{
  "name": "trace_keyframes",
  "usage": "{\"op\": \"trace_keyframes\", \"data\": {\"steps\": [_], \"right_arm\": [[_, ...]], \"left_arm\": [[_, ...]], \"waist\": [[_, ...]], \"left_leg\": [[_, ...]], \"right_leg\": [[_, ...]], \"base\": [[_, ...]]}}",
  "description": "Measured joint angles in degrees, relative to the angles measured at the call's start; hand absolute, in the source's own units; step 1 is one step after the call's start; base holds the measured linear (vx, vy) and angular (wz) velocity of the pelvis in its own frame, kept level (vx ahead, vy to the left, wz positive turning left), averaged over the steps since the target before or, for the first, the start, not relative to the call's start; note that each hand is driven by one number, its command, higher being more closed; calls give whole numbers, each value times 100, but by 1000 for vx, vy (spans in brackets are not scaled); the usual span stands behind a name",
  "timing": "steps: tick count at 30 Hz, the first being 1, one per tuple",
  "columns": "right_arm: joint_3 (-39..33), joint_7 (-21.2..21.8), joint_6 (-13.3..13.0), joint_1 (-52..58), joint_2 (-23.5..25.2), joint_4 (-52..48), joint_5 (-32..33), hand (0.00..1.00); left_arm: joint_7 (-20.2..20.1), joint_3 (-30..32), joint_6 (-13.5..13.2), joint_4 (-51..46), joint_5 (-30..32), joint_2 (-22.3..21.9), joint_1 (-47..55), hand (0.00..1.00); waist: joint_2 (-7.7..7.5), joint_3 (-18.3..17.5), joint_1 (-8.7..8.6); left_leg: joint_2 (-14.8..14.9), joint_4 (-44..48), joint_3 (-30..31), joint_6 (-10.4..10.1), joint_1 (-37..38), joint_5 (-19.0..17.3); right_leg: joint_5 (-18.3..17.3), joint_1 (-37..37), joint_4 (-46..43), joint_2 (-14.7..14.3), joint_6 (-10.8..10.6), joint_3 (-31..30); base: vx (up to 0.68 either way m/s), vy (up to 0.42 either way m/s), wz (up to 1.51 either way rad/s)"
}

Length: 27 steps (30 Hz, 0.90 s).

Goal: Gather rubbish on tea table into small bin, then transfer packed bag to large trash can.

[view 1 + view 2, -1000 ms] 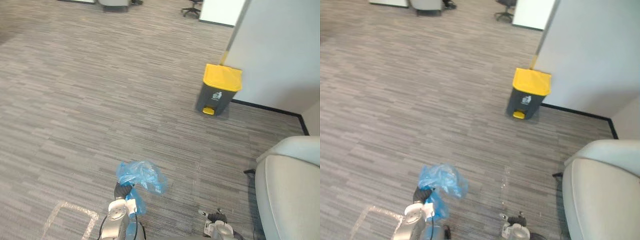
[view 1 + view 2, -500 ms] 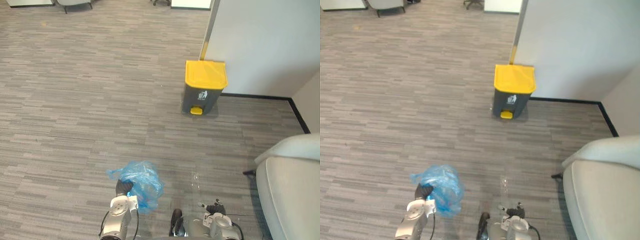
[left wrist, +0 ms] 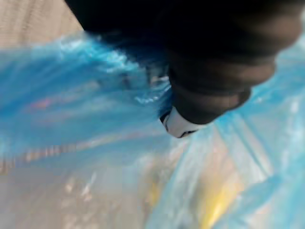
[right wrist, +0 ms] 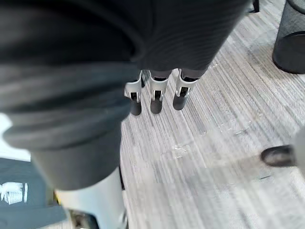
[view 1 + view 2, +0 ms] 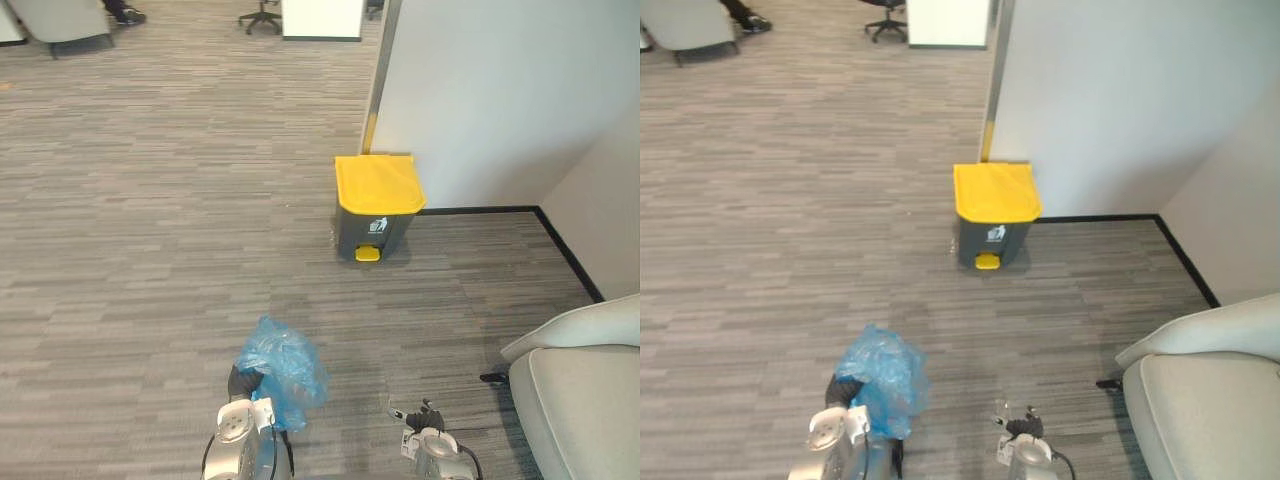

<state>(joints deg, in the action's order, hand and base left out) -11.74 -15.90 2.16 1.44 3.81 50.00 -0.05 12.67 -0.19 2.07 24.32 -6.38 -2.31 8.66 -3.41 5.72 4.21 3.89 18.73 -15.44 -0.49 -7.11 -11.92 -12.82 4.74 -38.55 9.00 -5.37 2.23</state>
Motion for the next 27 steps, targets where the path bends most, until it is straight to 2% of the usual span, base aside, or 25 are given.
{"op": "trace_keyframes", "data": {"steps": [1,3,4,6,8,10,11,12,14,16,17,18,19,20,21,23,24,25,26,27], "right_arm": [[-1,7,2,42,-7,1,-3,0],[-12,9,10,188,-8,5,-2,0],[-44,14,4,186,-5,-21,-4,0],[-147,21,-1,124,-9,-37,-11,0],[-212,21,-2,59,-21,-36,-27,0],[-228,20,-2,20,-19,29,-82,0],[-233,28,8,75,-48,87,-201,0],[-264,15,10,-31,-134,101,-227,0],[-261,8,7,-147,-149,103,-225,0],[-213,2,12,-83,-112,127,-222,0],[-73,2,10,-44,-101,122,-216,0],[39,4,12,-58,-82,122,-208,0],[75,5,13,-57,-83,123,-208,0],[87,2,13,-77,-97,124,-201,0],[90,1,13,-85,-92,123,-201,0],[37,-11,13,-93,-44,69,-199,0],[10,-11,13,-92,-39,64,-199,0],[-49,-22,9,-54,-41,48,-198,0],[-58,-24,9,-31,-56,52,-198,0],[-68,-25,21,-26,-45,54,-194,0]], "left_arm": [[19,-73,5,-5,2,38,-16,100],[93,-100,4,-5,4,69,-71,100],[101,-101,2,-4,4,93,-108,100],[114,-90,-5,12,4,144,-204,100],[121,-15,-10,252,6,148,-333,100],[122,45,-12,369,7,174,-335,100],[119,85,-16,479,12,170,-371,100],[124,102,-14,505,16,96,-333,100],[124,77,-12,503,18,108,-345,100],[96,22,-11,495,13,92,-337,100],[67,6,-13,479,11,23,-328,100],[50,-60,-18,436,11,-9,-328,100],[44,-104,-30,422,11,-28,-326,100],[27,-112,-31,407,11,-25,-315,100],[27,-103,-29,382,10,-27,-298,100],[10,-56,-24,325,14,-38,-257,100],[-13,-39,-18,326,14,-55,-249,100],[-45,-23,-10,329,16,-74,-234,100],[-47,-23,-8,342,18,-71,-232,100],[-43,27,1,359,21,-69,-213,100]], "waist": [[63,43,-97],[64,45,-147],[54,39,-149],[56,43,-215],[113,85,-263],[83,72,-372],[52,64,-382],[234,63,-350],[327,88,-362],[349,102,-375],[369,125,-356],[388,136,-347],[382,142,-338],[333,169,-287],[317,172,-241],[282,207,-105],[282,207,-103],[301,189,-105],[319,190,-109],[228,141,-102]], "left_leg": [[-51,-100,-64,38,374,-144],[-125,-421,-98,49,889,-251],[-141,-550,-123,39,1046,-279],[-145,-812,-127,-20,1394,-350],[-88,-1034,-110,-37,1760,-357],[-113,-1105,63,-125,1959,-410],[-177,-1158,239,-251,2136,-496],[0,-1138,287,-275,2186,-483],[110,-452,398,-320,1958,-456],[322,1013,572,-648,1458,-152],[520,2184,697,-771,996,58],[658,2953,673,-732,629,-9],[716,3263,654,-633,354,-85],[741,3335,577,-443,15,-234],[754,3244,521,-410,-109,-322],[676,1796,449,-277,-318,-432],[645,1465,480,-275,-326,-421],[531,364,549,-231,-273,2],[503,195,614,-343,-254,409],[445,158,495,-303,-133,338]], "right_leg": [[36,432,-1111,69,-11,35],[-49,932,-1688,91,117,319],[-82,1124,-1673,88,150,459],[-166,1543,-1111,58,252,1081],[-26,1640,156,-211,417,1392],[648,1524,1455,-458,514,1326],[1083,1499,1602,-493,1045,1245],[897,1493,1461,-584,1046,1255],[565,1401,1389,-645,1092,1323],[422,936,1627,-733,1107,1389],[370,546,1909,-788,1116,1408],[321,271,2107,-845,1112,1402],[264,97,2232,-870,1144,1360],[217,-113,2396,-879,1140,1264],[223,-189,2451,-880,1129,1216],[238,-453,2590,-867,989,924],[224,-497,2594,-864,955,868],[122,-588,2551,-843,780,719],[48,-578,2501,-860,674,621],[-17,-584,2437,-771,582,466]], "base": [[359,231,-12],[327,138,-1],[455,109,-3],[405,57,2],[522,-29,20],[502,-86,41],[446,-110,18],[637,-172,3],[512,-173,3],[461,-163,17],[385,-87,5],[425,-64,0],[330,-10,-18],[318,3,-30],[301,32,-54],[292,87,-64],[307,157,-64],[290,189,-52],[274,203,-63],[280,216,-48]]}}
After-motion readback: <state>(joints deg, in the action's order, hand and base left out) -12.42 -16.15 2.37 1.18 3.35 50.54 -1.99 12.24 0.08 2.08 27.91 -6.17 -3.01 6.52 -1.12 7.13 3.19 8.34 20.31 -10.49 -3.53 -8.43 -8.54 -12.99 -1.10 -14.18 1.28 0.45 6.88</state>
